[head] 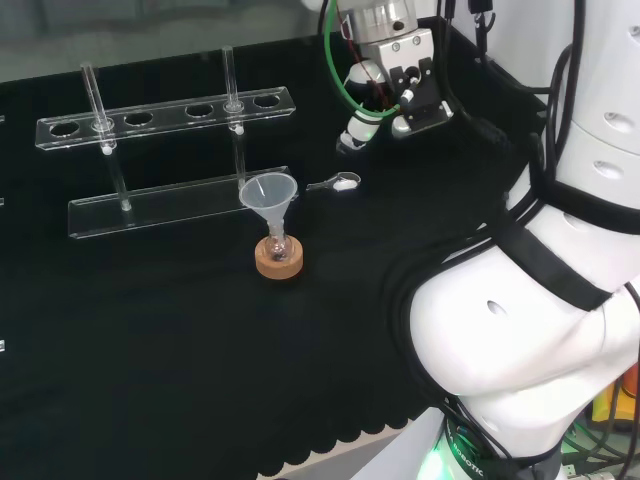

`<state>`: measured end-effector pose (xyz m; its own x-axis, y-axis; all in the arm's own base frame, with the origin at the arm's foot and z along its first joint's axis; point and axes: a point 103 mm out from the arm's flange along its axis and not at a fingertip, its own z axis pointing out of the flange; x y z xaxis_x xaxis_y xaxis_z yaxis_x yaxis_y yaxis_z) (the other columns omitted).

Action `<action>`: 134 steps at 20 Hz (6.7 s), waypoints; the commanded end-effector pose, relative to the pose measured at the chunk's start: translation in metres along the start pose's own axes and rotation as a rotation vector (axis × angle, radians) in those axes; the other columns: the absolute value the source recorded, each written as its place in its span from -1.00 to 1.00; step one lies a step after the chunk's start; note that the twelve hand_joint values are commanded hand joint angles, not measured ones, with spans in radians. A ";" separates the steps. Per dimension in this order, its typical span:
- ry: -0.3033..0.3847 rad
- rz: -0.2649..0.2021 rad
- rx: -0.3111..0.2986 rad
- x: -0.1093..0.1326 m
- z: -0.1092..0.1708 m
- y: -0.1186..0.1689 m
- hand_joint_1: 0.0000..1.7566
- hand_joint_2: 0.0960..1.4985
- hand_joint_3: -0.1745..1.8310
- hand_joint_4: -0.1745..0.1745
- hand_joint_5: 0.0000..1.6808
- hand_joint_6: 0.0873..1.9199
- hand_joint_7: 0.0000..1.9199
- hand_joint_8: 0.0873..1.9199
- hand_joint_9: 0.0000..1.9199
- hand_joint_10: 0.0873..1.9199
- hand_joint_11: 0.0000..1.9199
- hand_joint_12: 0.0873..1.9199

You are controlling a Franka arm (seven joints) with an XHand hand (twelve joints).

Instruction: Pick up the weighing funnel.

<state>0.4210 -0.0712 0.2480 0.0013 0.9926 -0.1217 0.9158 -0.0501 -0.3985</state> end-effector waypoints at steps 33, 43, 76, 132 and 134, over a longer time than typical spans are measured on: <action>0.153 -0.114 -0.017 -0.034 0.093 0.127 -0.03 -0.22 -0.31 -0.36 -0.32 -1.00 -0.59 -0.35 -0.28 -0.46 -0.53 0.32; 0.165 -0.123 -0.027 -0.034 0.108 0.140 -0.01 -0.23 -0.30 -0.35 -0.28 -0.99 -0.58 -0.34 -0.27 -0.46 -0.52 0.32; 0.161 -0.122 -0.066 -0.024 0.137 0.174 0.01 -0.29 -0.22 -0.26 -0.33 -0.35 -0.59 -0.33 -0.26 -0.48 -0.52 0.31; 0.008 -0.046 -0.142 -0.055 0.050 0.088 0.27 -0.26 -0.04 1.00 0.44 -0.17 -0.54 -0.36 -0.13 -0.54 -0.36 0.21; -0.004 -0.040 -0.147 -0.053 0.044 0.077 0.27 -0.26 -0.04 1.00 0.44 -0.17 -0.54 -0.36 -0.13 -0.54 -0.36 0.21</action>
<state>0.5025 -0.1326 0.1569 -0.0545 0.9962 -0.0679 0.9634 0.0346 -0.2658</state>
